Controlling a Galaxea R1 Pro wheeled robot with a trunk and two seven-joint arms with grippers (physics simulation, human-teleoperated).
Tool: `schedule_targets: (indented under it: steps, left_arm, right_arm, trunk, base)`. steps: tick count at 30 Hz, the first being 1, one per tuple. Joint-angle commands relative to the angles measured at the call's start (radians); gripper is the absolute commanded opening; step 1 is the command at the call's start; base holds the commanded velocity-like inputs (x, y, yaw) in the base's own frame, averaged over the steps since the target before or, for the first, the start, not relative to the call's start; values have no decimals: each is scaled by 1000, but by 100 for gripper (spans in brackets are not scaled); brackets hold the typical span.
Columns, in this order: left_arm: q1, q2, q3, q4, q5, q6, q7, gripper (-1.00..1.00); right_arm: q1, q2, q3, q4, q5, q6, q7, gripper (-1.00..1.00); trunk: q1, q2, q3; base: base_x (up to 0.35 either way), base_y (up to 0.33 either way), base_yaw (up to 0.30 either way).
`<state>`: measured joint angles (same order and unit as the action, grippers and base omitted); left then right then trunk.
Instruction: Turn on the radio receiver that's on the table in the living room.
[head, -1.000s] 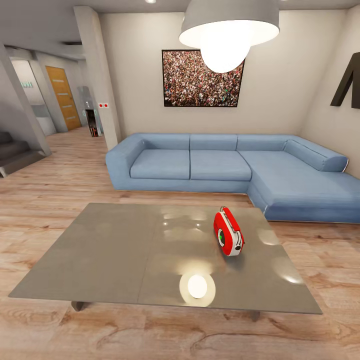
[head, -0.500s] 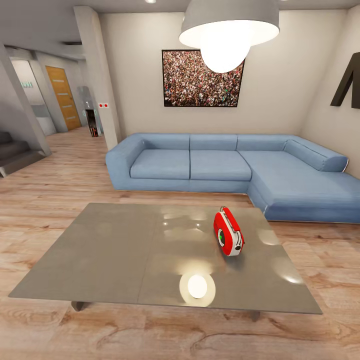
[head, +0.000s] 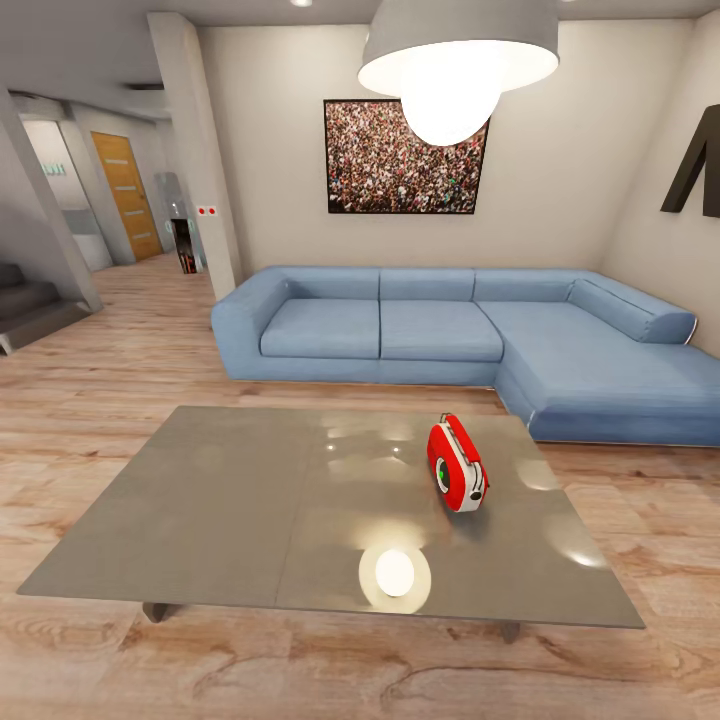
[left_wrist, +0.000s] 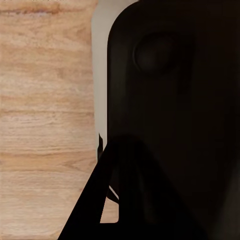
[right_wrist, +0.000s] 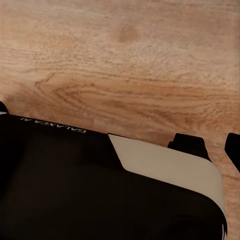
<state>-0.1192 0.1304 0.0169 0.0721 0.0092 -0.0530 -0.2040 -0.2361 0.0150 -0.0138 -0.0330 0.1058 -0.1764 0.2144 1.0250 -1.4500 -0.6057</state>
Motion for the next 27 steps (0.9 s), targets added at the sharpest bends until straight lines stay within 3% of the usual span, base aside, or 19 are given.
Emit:
schedule_targets:
  steps: [1, 27]
  left_arm:
    - [0, 0, 0, 0, 0, 0, 0, -100]
    - [0, 0, 0, 0, 0, 0, 0, -100]
  right_arm:
    - [0, 0, 0, 0, 0, 0, 0, 100]
    - [0, 0, 0, 0, 0, 0, 0, 100]
  trunk:
    - [0, 0, 0]
    - [0, 0, 0]
  base:
    - [0, 0, 0]
    - [0, 0, 0]
